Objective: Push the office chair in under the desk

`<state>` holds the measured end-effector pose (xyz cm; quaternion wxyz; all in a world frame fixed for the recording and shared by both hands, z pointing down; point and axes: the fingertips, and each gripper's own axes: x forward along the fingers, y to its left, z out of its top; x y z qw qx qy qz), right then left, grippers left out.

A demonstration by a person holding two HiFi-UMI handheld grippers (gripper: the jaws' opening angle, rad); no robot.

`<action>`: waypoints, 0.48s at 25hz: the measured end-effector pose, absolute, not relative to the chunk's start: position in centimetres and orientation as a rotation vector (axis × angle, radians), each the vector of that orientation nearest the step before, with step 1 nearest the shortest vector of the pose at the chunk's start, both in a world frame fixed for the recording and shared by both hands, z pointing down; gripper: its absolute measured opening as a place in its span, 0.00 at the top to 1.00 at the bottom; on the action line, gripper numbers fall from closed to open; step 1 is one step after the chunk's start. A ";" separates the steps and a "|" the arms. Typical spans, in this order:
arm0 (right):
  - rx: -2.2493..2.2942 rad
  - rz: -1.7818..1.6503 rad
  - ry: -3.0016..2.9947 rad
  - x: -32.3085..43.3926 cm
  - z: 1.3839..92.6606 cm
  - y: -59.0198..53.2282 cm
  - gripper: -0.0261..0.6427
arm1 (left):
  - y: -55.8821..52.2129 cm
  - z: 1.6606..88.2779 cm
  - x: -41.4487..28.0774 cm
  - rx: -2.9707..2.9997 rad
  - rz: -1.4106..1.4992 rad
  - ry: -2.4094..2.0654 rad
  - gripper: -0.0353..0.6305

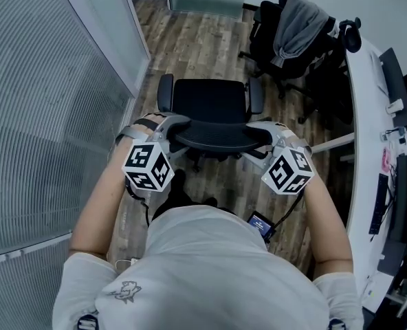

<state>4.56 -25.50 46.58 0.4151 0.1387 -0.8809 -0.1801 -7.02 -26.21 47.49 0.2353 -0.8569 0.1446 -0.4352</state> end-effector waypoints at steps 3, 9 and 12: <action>0.308 -0.500 -2.158 4.6 47.0 -25.5 0.63 | -26.5 47.6 -6.9 -2.325 -1.207 0.382 0.62; 0.249 -0.559 -2.075 4.8 47.4 -25.2 0.74 | -26.8 47.7 -7.0 -2.280 -1.233 0.329 0.70; 0.225 -0.548 -2.053 5.2 47.7 -25.0 0.76 | -26.6 47.8 -6.6 -2.290 -1.246 0.296 0.70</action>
